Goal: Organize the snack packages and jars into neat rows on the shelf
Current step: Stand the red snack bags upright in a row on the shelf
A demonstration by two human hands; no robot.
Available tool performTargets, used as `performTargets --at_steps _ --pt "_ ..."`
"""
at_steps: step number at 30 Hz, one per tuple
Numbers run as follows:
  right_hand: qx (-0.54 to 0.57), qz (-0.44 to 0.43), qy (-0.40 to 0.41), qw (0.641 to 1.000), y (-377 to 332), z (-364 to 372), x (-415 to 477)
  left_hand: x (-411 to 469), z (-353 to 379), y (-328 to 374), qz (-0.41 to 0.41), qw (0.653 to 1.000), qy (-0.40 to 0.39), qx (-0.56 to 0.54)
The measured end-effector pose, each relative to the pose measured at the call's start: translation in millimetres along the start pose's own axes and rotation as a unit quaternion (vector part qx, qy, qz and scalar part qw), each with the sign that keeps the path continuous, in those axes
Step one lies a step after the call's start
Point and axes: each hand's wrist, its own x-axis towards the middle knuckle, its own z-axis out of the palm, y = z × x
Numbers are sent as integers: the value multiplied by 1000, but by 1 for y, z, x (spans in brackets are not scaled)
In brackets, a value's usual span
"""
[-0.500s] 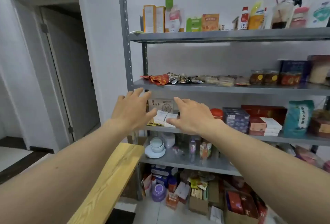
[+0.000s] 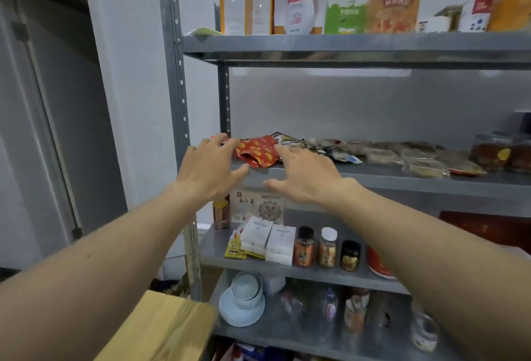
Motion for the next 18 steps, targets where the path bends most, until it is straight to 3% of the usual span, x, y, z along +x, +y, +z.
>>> performTargets --at_steps 12,15,18 --pt "55 -30 -31 998 72 110 253 210 141 -59 -76 997 -30 -5" --pt "85 -26 -43 995 81 130 313 255 166 -76 -126 989 -27 -78" --pt "152 -20 -70 986 83 152 366 294 193 -97 -227 954 -5 -197"
